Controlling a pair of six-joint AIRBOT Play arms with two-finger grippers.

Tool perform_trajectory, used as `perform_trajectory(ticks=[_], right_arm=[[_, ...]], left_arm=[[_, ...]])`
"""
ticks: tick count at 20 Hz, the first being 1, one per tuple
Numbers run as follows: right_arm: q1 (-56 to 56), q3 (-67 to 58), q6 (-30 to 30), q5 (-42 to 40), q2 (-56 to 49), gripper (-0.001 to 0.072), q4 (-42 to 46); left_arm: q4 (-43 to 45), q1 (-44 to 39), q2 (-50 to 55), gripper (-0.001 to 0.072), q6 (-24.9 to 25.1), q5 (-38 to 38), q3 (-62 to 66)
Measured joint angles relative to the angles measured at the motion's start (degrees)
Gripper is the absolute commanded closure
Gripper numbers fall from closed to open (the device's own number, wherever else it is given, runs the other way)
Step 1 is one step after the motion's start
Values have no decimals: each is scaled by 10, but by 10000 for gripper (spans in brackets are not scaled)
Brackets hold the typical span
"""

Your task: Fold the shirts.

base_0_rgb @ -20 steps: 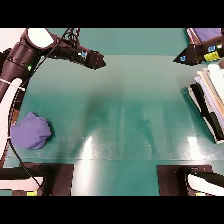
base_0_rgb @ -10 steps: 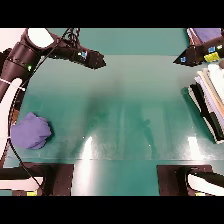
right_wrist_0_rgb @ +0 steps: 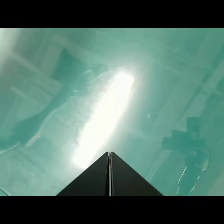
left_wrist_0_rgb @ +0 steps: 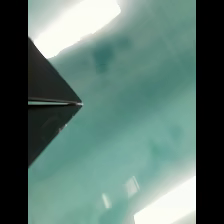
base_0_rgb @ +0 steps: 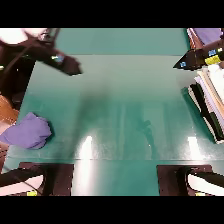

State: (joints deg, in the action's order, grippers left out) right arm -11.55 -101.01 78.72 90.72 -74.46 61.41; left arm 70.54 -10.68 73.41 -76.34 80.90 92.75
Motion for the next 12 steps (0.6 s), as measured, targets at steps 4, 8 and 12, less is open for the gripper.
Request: perform_trajectory(ticks=[4,8,12], right_arm=[[-2,0,0,2,0,696,-2],[-2,0,0,2,0,696,-3],[-2,0,0,3,0,695,-3]], left_arm=[[120,80,-133,668,-21,52,-131],[198,156,-210,93,-42,70,-279],[226,196,-233,94,-56,35,-410]])
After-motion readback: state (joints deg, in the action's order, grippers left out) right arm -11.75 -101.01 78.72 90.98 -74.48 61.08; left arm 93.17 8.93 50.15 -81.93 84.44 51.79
